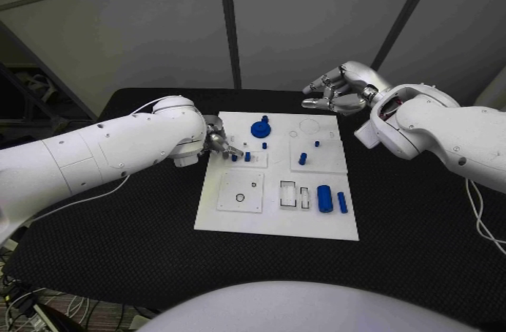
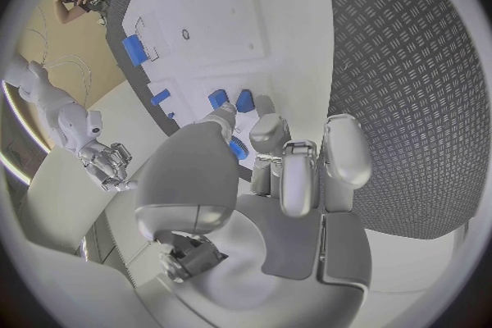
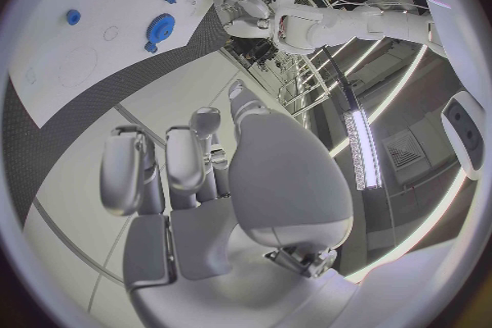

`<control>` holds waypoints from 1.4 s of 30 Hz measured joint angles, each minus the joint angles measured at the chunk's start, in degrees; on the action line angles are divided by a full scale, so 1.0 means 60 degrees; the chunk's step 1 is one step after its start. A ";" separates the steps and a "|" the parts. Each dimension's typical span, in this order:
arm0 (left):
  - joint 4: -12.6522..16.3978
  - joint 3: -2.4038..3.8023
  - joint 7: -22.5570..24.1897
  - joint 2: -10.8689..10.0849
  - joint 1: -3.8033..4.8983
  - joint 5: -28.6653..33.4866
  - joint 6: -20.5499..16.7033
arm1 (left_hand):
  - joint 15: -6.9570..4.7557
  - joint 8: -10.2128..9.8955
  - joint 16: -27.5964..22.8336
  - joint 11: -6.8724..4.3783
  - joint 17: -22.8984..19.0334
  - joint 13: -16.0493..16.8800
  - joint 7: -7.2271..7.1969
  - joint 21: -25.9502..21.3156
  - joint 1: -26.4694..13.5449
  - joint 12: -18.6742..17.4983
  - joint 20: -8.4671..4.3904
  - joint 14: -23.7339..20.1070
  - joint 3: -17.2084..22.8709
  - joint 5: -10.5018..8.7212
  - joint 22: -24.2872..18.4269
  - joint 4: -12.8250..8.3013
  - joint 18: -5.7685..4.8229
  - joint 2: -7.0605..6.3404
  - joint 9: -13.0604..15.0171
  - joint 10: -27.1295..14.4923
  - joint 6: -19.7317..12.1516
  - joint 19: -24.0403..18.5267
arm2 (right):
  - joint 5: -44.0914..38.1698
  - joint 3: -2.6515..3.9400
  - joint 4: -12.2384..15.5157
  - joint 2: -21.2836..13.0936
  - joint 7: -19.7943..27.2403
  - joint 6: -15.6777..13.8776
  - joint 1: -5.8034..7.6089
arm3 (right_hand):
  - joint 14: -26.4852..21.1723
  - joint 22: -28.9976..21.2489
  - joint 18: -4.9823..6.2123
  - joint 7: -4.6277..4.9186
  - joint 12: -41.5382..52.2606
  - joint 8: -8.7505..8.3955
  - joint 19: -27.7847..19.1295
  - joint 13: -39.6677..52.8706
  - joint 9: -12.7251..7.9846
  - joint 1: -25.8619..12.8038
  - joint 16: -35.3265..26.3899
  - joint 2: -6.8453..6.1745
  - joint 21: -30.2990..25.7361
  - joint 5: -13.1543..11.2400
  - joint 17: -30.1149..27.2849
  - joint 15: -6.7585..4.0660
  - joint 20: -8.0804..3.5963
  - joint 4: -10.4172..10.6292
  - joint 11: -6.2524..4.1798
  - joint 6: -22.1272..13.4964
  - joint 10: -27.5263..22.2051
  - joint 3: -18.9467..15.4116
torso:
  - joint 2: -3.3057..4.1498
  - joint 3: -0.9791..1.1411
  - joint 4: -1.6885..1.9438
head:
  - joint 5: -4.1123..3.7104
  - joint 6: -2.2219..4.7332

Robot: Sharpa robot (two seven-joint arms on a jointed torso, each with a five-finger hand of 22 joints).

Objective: Assemble the parts on the task board

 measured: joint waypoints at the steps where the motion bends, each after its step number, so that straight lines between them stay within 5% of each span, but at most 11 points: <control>1: 0.0004 0.0026 0.0008 -0.0007 0.0000 0.0004 -0.0036 | 0.0000 0.0000 0.0000 0.0000 0.0000 0.0000 0.0000 -0.0039 -0.0061 -0.0004 0.0000 0.0000 -0.0053 0.0000 -0.0012 -0.0004 -0.0002 0.0061 0.0009 0.0000 0.0000 0.0000 | 0.0000 0.0000 -0.0001 0.0000 0.0000 0.0000 0.0000 | 0.0000 0.0000 0.0001 0.0000 0.0000 0.0000 0.0000 0.0000 0.0000 0.0000 0.0000 0.0000 0.0000 0.0000 0.0000 0.0000 0.0000 0.0001 0.0000 0.0000 0.0000 -0.0001 | 0.0000 0.0000 0.0000 | -0.0002 0.0002; 6: 0.0034 0.0183 0.0089 -0.0055 0.0000 0.0089 -0.0319 | 0.0000 -0.0090 -0.0155 0.0000 0.0000 -0.0001 0.0042 -0.0252 -0.0053 -0.0336 -0.0047 0.0000 -0.0336 0.0000 -0.0152 -0.0001 -0.0001 0.0113 0.0028 0.0000 -0.0042 -0.0092 | 0.0000 0.0000 -0.0006 -0.0001 0.0002 0.0000 0.0000 | 0.0000 0.0000 0.0001 0.0000 0.0000 0.0000 0.0000 0.0000 0.0000 0.0000 0.0001 0.0000 0.0000 0.0000 0.0000 0.0000 0.0000 0.0001 0.0000 0.0000 0.0000 -0.0001 | 0.0000 0.0001 0.0000 | -0.0012 0.0012; 15: 0.0187 0.0380 0.0251 -0.0218 0.0009 0.0392 -0.1044 | 0.0000 -0.0454 -0.0558 0.0054 0.0000 -0.0524 0.0189 -0.0763 0.0032 -0.2252 0.0033 0.0000 -0.0763 0.0000 -0.0522 0.0008 0.0001 0.0322 -0.0055 -0.0014 -0.0329 -0.0387 | 0.0000 -0.0001 -0.0022 -0.0002 0.0002 0.0000 -0.0001 | 0.0000 0.0000 0.0001 0.0000 0.0000 0.0000 0.0000 -0.0006 0.0000 0.0000 0.0001 0.0000 0.0000 0.0000 0.0000 0.0000 0.0000 0.0001 0.0000 0.0000 0.0000 -0.0001 | 0.0000 0.0003 0.0001 | -0.0012 0.0026; 17: 0.0200 0.0394 0.0305 -0.0244 0.0014 0.0489 -0.1203 | 0.0025 -0.0602 -0.0755 0.0119 0.0000 -0.0847 0.0220 -0.1068 0.0087 -0.3125 0.0066 0.0016 -0.0881 -0.0001 -0.0748 0.0002 -0.0003 0.0369 -0.0149 -0.0047 -0.0504 -0.0594 | 0.0000 -0.0001 -0.0026 -0.0003 0.0001 0.0000 -0.0002 | 0.0000 0.0000 0.0001 0.0000 0.0000 0.0000 0.0000 -0.0007 0.0000 0.0000 0.0001 0.0000 0.0000 0.0000 0.0000 0.0000 0.0000 0.0001 0.0000 0.0000 0.0000 -0.0001 | 0.0000 0.0005 0.0002 | -0.0013 0.0031; 19: 0.0200 0.0402 0.0386 -0.0259 0.0021 0.0579 -0.1357 | 0.0172 -0.0825 -0.1240 0.0263 -0.0111 -0.1495 0.0345 -0.1787 0.0302 -0.4791 0.0143 0.0010 -0.0962 -0.0001 -0.1287 0.0014 -0.0002 0.0362 -0.0334 -0.0387 -0.0722 -0.1038 | 0.0000 -0.0001 -0.0030 -0.0004 0.0001 0.0000 -0.0002 | 0.0000 0.0000 0.0001 0.0000 0.0000 0.0000 0.0000 -0.0007 0.0000 0.0000 0.0001 0.0000 0.0000 0.0000 0.0000 0.0000 0.0000 0.0001 0.0000 0.0000 0.0000 -0.0001 | 0.0000 0.0005 0.0003 | -0.0013 0.0042; 24: 0.0106 0.0409 0.1022 -0.0186 0.0038 0.0828 -0.1717 | 0.0794 -0.0950 -0.6476 0.0931 -0.5230 -0.3571 0.1041 -0.5259 0.2525 -0.7342 0.0566 -0.2290 -0.0401 0.0004 -0.3698 -0.0671 0.0081 0.0689 -0.2094 -0.2321 -0.2258 -0.3260 | 0.0000 -0.0001 -0.0053 -0.0005 0.0001 -0.0004 -0.0002 | 0.0000 0.0000 0.0001 0.0000 0.0000 0.0000 0.0000 -0.0028 0.0000 0.0000 -0.0057 0.0000 -0.0044 0.0000 -0.0017 0.0000 0.0000 0.0001 0.0000 0.0000 0.0000 -0.0001 | 0.0000 0.0006 0.0005 | -0.0051 0.0098; 25: 0.0065 0.0407 0.1299 -0.0126 0.0040 0.0880 -0.1796 | 0.0901 -0.0996 -0.7129 0.1023 -0.5672 -0.4140 0.1145 -0.5618 0.3046 -0.7419 0.0652 -0.2599 -0.0152 0.0004 -0.3936 -0.0850 0.0638 0.0662 -0.2528 -0.2626 -0.2376 -0.3459 | 0.0000 -0.0001 -0.0064 -0.0003 0.0001 -0.0005 -0.0002 | 0.0000 0.0000 0.0000 0.0000 0.0000 0.0000 0.0000 -0.0028 0.0000 0.0000 -0.0057 0.0000 -0.0044 0.0000 -0.0017 0.0000 0.0000 0.0001 0.0000 0.0000 0.0000 -0.0001 | 0.0001 0.0006 0.0005 | -0.0064 0.0116; 26: 0.0035 0.0392 0.1548 -0.0072 0.0044 0.0902 -0.1861 | 0.1006 -0.0996 -0.7691 0.1124 -0.6025 -0.4820 0.1235 -0.5964 0.3479 -0.7501 0.0746 -0.2749 0.0087 0.0029 -0.4177 -0.0985 0.0676 0.0583 -0.3029 -0.2835 -0.2465 -0.3580 | 0.0000 -0.0001 -0.0071 -0.0002 0.0001 -0.0006 -0.0002 | 0.0000 0.0000 0.0001 0.0000 0.0000 0.0000 0.0000 -0.0027 0.0000 0.0000 -0.0057 0.0000 -0.0044 0.0000 -0.0017 0.0000 0.0000 0.0001 0.0000 0.0000 0.0000 -0.0001 | 0.0005 0.0008 0.0005 | -0.0087 0.0138; 29: -0.0037 0.0295 0.2457 0.0112 0.0053 0.0887 -0.2119 | 0.1116 -0.0996 -0.8789 0.1158 -0.6678 -0.6890 0.1271 -0.6586 0.4120 -0.7539 0.0914 -0.2506 0.0552 0.0169 -0.4699 -0.1203 0.0674 0.0129 -0.4523 -0.2969 -0.2295 -0.3490 | 0.0000 -0.0001 -0.0087 0.0002 0.0001 -0.0008 -0.0002 | 0.0000 0.0000 0.0001 0.0000 0.0000 0.0000 0.0000 -0.0039 0.0000 0.0000 -0.0057 0.0000 -0.0044 0.0000 -0.0016 0.0000 0.0000 0.0001 0.0000 0.0000 0.0000 -0.0001 | 0.0011 0.0008 0.0002 | -0.0124 0.0185; 32: -0.0122 0.0207 0.3210 0.0247 0.0053 0.0763 -0.2375 | 0.1127 -0.0996 -0.9183 0.1264 -0.6864 -0.7961 0.1321 -0.6733 0.4332 -0.7540 0.1020 -0.2206 0.0679 0.0421 -0.4861 -0.1331 0.0671 -0.0089 -0.5294 -0.3075 -0.2123 -0.3294 | 0.0000 -0.0003 -0.0092 0.0004 0.0002 -0.0010 -0.0002 | 0.0000 0.0000 0.0001 0.0000 0.0000 0.0000 0.0000 -0.0038 0.0000 0.0000 -0.0057 0.0000 -0.0044 0.0000 -0.0016 0.0000 0.0000 0.0001 0.0000 0.0000 0.0000 -0.0001 | 0.0016 0.0008 -0.0005 | -0.0140 0.0229; 42: -0.0482 -0.0085 0.5082 0.0650 0.0052 -0.0502 -0.3176 | 0.0996 -0.0996 -0.9496 0.1337 -0.6709 -1.0145 0.1279 -0.6723 0.4224 -0.7503 0.0941 -0.1148 0.0636 0.0956 -0.4920 -0.1778 0.0671 -0.0390 -0.7093 -0.3285 -0.1789 -0.2560 | -0.0001 -0.0003 -0.0097 0.0029 0.0005 -0.0016 -0.0003 | 0.0000 0.0000 0.0001 0.0000 0.0000 0.0000 0.0000 -0.0037 0.0000 0.0000 -0.0057 0.0000 -0.0044 0.0000 -0.0016 0.0000 0.0000 0.0001 0.0000 0.0000 0.0000 -0.0001 | 0.0017 0.0008 -0.0008 | -0.0190 0.0295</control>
